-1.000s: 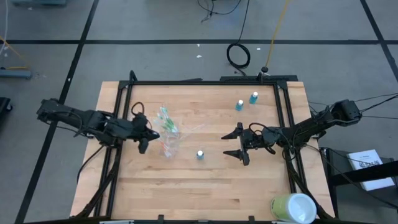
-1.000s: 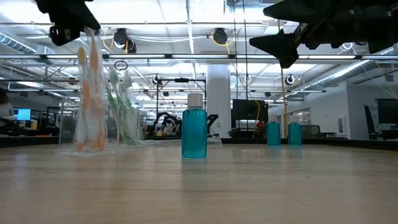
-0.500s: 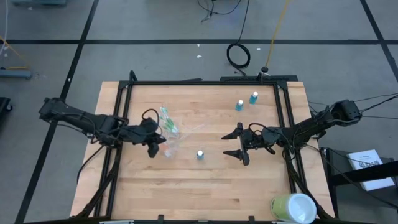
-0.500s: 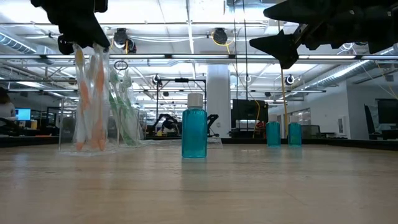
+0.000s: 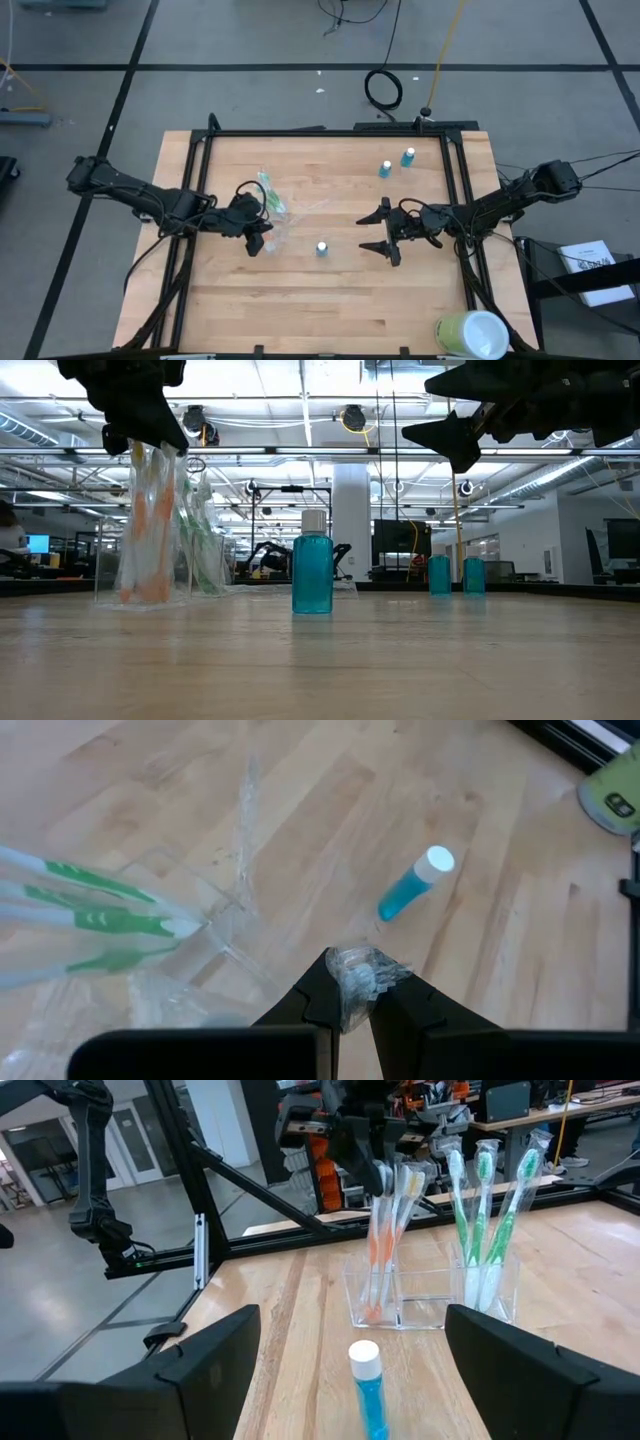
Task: Pick & Place toothbrushing station
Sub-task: Put the orange toothbrush into the bottom section of the transparent organizer
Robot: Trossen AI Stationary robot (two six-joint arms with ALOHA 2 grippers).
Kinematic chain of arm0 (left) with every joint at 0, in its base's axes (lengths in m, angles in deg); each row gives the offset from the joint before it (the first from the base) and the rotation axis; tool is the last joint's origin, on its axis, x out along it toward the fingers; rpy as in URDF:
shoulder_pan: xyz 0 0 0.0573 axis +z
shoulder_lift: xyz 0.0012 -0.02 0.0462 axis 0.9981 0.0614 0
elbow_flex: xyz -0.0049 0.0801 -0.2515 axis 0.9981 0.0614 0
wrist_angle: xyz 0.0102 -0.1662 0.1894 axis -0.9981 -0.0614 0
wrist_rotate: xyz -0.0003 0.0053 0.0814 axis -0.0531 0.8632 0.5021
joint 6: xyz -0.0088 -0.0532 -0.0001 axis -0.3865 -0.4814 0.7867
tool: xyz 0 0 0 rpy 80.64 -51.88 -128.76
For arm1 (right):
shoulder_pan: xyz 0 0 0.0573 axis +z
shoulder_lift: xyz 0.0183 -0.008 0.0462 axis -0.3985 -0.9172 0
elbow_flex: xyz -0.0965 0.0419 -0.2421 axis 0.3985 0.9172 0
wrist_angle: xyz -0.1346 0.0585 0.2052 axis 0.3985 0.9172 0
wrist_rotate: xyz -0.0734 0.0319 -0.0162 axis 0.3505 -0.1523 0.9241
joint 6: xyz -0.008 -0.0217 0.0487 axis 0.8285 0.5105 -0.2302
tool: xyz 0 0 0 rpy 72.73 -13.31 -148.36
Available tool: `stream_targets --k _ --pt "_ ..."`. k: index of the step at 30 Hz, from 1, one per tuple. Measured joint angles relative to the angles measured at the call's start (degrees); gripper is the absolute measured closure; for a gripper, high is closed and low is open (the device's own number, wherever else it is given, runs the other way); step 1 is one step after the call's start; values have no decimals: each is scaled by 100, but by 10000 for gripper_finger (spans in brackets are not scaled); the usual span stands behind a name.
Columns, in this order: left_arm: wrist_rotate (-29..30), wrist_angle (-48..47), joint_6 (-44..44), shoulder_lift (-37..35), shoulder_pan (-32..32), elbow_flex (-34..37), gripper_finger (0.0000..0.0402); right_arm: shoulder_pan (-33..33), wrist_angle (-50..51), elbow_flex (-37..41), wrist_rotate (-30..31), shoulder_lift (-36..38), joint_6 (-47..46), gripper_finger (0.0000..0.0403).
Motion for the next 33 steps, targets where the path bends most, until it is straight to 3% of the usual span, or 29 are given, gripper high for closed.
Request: stream_targets --k 9,23,33 --pt "-9 -32 -77 2 -213 0 350 0 7 0 0 0 1 94" --pt "408 185 -194 -33 -747 11 236 0 32 0 0 0 1 94" --pt "816 227 -123 -634 -974 11 227 0 35 0 0 0 0 94"
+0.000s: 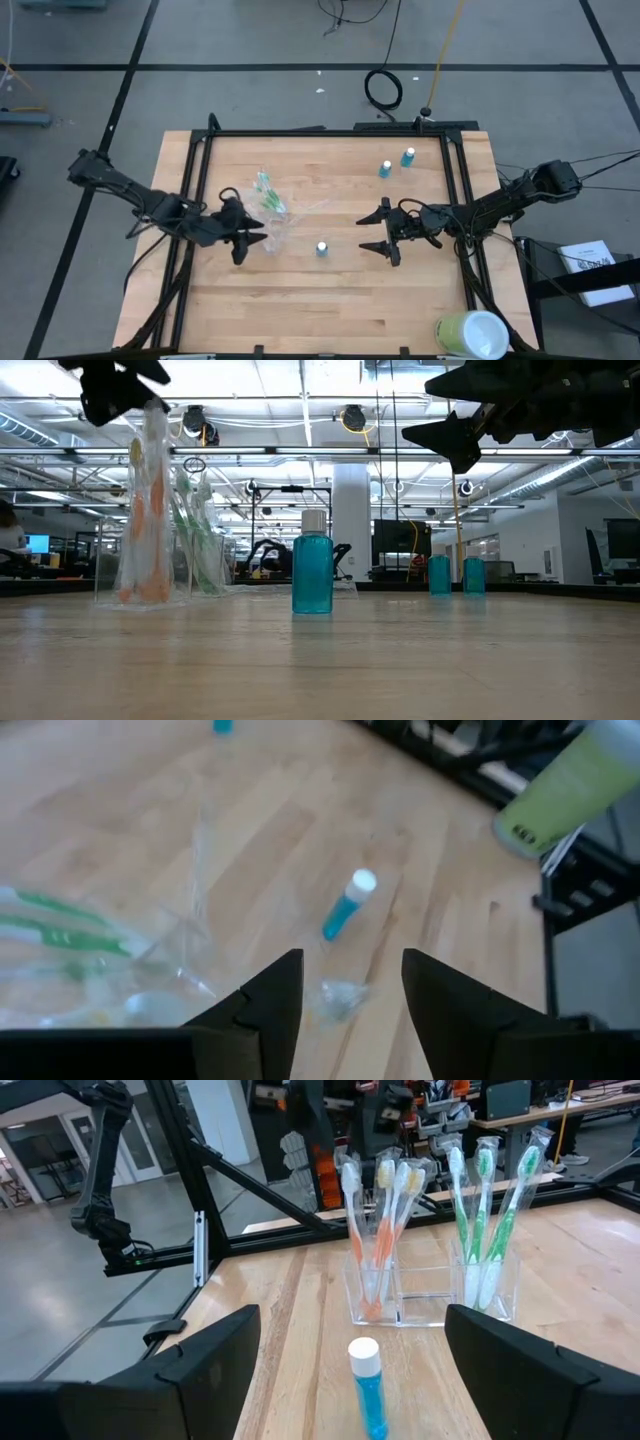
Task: Pick & Place toothbrushing station
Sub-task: Put the orange toothbrush into the bottom section of the transparent organizer, then put the blue mouthwash into the middle section of the transparent organizer
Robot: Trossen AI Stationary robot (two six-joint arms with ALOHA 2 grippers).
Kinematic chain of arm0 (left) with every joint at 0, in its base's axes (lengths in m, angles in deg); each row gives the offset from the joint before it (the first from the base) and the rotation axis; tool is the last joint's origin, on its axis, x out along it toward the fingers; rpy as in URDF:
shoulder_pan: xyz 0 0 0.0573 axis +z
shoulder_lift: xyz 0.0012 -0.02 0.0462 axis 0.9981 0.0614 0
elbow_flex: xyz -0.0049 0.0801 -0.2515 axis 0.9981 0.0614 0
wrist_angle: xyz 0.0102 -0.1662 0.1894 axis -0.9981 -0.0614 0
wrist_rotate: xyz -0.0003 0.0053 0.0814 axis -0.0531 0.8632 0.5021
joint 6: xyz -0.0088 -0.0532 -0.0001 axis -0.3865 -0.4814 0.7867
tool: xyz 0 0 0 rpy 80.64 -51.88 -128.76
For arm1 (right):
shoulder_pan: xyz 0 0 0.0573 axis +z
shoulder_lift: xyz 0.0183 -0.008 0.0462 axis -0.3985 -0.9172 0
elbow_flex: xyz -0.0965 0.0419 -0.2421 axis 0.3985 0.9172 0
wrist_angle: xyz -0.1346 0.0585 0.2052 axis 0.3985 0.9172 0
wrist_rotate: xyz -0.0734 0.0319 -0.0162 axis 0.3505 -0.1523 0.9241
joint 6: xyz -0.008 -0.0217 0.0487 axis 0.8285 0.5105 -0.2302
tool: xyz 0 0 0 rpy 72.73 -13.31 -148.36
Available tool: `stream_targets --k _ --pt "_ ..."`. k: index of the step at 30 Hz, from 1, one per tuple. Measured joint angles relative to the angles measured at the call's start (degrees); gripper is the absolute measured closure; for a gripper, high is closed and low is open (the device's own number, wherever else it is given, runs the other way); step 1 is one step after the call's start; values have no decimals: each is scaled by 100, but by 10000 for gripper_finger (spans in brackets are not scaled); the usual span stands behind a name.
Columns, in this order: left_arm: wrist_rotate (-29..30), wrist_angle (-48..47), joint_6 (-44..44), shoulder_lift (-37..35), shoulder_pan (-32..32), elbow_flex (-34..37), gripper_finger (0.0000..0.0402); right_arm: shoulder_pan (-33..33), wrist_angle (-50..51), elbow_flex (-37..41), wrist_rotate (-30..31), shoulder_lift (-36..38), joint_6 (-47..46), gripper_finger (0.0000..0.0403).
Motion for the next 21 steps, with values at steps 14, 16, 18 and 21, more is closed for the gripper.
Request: stream_targets --k 14,16,18,21 --pt "471 2334 2128 11 -185 0 227 0 0 0 7 -1 -1 94" --pt "471 2572 2358 187 -185 0 227 0 1 0 9 -2 1 94" --pt "475 2780 2590 268 -264 0 227 0 3 0 10 -1 0 94" --pt "551 3067 3052 171 -534 0 227 0 99 0 7 17 1 94"
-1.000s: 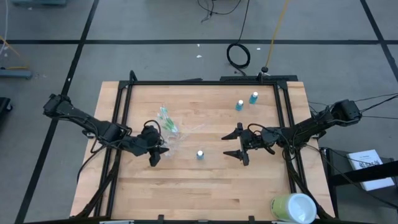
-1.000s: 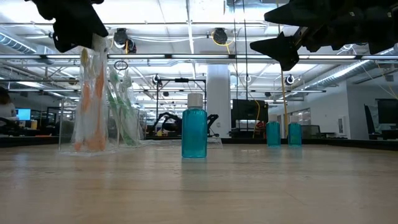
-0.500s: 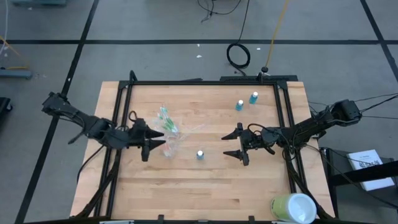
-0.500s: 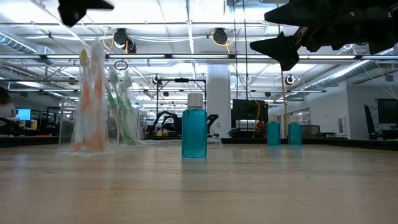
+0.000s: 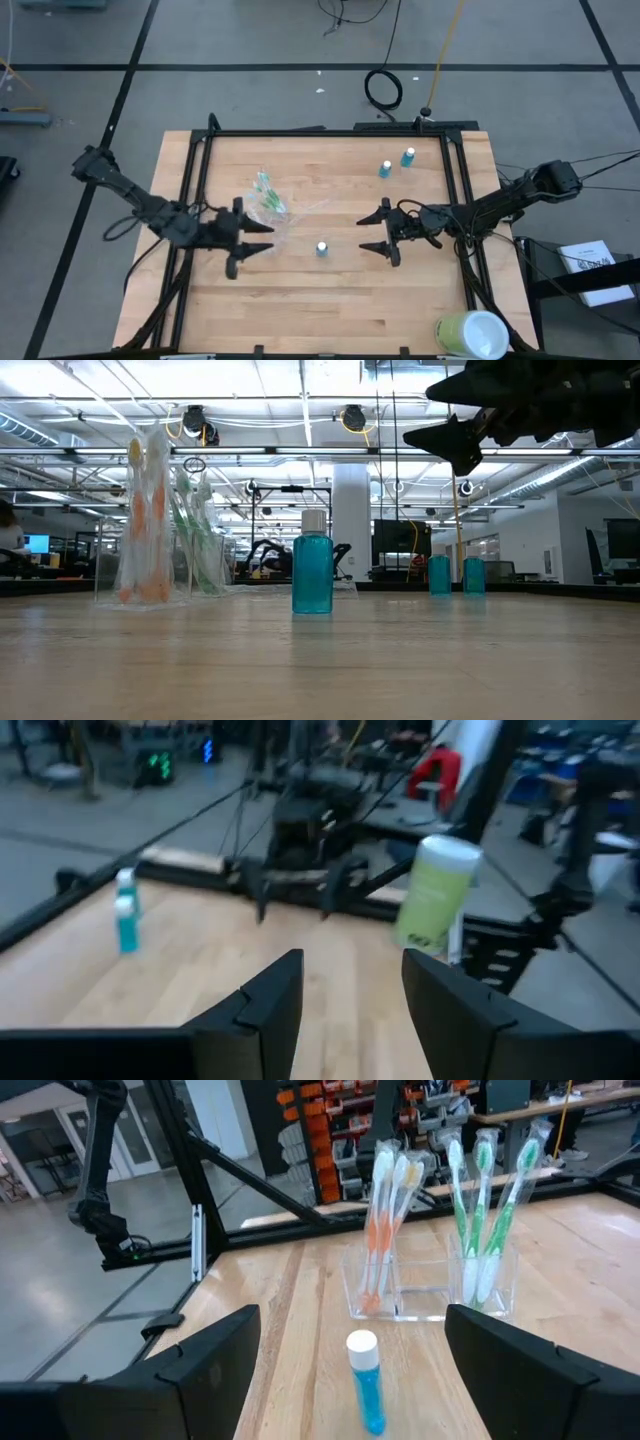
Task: Pick & Place toothbrushing station
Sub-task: Put the blue mouthwash into the middle section of the transparent organizer
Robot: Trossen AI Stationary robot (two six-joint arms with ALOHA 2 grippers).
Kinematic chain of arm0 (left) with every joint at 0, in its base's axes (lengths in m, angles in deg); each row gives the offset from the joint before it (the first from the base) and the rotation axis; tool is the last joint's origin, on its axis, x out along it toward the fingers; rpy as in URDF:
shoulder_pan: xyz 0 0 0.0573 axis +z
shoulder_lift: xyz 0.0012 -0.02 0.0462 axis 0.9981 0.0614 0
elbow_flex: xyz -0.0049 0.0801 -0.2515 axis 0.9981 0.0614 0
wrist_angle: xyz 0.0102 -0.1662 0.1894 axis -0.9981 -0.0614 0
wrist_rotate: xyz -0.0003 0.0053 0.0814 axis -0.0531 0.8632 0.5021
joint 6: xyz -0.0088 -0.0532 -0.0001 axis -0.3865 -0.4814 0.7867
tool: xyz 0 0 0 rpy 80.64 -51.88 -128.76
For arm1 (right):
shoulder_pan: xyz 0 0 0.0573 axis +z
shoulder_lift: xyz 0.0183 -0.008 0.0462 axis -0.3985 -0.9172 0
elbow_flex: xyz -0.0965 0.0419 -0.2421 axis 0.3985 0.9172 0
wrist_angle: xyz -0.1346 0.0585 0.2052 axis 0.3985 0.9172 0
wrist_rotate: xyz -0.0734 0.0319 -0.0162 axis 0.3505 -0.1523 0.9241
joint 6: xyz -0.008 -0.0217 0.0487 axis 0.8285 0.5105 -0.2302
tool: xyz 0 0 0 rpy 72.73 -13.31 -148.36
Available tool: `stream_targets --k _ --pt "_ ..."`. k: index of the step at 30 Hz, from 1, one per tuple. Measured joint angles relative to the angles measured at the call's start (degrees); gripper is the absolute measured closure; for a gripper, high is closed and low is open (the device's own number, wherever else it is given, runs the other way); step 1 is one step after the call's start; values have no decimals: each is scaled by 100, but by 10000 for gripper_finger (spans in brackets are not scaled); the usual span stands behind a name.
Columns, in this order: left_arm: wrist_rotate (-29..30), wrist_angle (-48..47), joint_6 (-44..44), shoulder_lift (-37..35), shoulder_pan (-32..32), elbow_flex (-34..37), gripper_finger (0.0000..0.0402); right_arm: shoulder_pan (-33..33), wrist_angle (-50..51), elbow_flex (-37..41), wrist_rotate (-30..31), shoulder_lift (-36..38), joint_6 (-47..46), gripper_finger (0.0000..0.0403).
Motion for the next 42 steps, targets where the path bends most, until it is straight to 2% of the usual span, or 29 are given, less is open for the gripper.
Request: stream_targets --k 8,10,14,18,22,29,33,37,40,42 --pt "1209 -336 582 -496 -593 0 227 -4 706 0 32 641 20 94" --pt "1457 -422 580 -498 -642 0 227 -4 1094 -2 247 912 22 94" --pt "1473 -160 582 -501 -649 269 227 -5 2195 -2 1064 1430 -149 94" --pt "1304 831 516 -494 -529 1006 227 10 2764 0 985 1423 -607 94" --pt "942 1638 200 -492 -332 1665 227 55 2772 0 1015 1227 -494 94" --pt "819 1774 41 -511 -264 1904 227 -146 3077 -2 2705 1500 -474 94" --pt "779 1764 156 -511 -264 1904 227 -574 3321 0 2955 1745 -323 94" --pt "779 1759 155 -513 -264 1904 227 -1333 3741 -4 3297 1974 -200 94" --pt "780 1714 131 -513 -264 1904 227 -2049 4555 -143 3262 2073 -582 94" --pt "779 1706 130 -513 -264 1904 227 -2551 5306 -326 2997 2070 -872 94"
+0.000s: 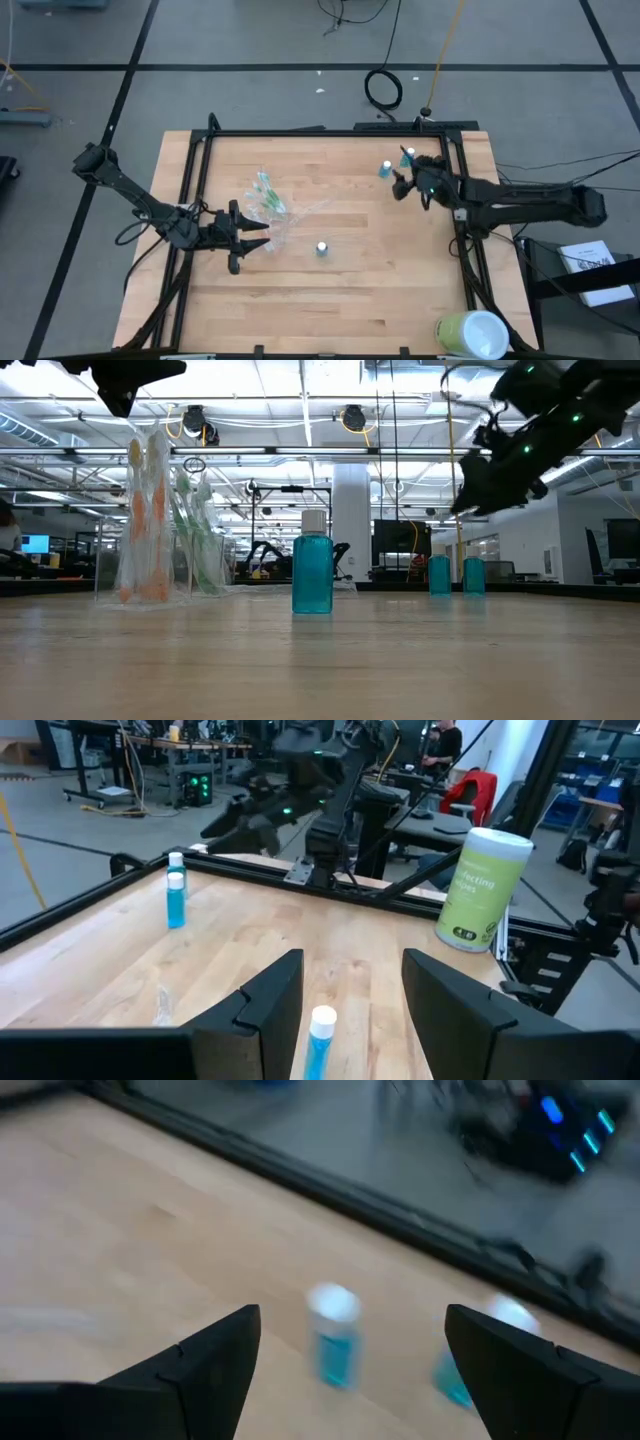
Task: Pick & Place toothbrushing station
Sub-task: Put the blue mouthwash into the middle section of the transparent organizer
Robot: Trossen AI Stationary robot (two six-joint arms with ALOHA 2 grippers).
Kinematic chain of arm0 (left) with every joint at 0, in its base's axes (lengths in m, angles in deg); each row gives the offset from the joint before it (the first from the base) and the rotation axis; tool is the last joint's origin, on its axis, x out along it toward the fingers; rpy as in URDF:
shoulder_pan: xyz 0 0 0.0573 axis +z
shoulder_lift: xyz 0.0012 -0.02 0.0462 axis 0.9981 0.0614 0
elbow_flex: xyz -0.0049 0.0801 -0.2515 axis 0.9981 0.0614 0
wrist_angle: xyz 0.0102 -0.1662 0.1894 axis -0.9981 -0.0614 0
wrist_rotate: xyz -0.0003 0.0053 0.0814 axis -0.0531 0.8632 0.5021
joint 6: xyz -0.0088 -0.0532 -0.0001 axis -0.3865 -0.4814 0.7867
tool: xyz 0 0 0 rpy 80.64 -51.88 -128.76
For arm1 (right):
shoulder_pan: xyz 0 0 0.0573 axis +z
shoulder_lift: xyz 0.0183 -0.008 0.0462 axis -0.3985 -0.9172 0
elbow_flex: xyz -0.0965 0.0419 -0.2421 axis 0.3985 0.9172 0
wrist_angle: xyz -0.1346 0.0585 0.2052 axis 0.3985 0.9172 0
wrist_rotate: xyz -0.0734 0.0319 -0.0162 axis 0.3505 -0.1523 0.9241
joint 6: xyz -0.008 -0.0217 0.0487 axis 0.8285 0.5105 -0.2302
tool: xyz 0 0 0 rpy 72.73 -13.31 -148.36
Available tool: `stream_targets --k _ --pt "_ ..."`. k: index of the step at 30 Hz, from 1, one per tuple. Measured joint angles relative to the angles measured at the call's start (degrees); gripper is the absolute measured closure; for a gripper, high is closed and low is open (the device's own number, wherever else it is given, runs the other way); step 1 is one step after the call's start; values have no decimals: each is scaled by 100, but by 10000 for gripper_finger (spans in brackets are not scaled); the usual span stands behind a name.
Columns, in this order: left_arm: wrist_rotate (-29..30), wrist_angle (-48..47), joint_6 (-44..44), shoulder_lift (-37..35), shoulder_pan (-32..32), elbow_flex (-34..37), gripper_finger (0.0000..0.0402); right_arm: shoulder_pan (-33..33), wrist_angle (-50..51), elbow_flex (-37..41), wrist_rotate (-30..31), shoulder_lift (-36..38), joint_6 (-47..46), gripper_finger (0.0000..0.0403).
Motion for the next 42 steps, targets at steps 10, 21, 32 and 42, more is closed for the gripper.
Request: stream_targets --k 10,21,32,42 --pt "42 -225 -48 0 0 2 227 -1528 1322 -317 -948 -321 221 94" --pt "44 -254 -66 0 0 2 227 -2118 915 -317 -1228 -1253 495 94" --pt "39 -269 -193 0 0 4 227 -2649 -89 -317 -1506 -2164 827 94" --pt "35 -300 -188 0 0 4 227 -2721 -372 -315 -1722 -2363 1054 106"
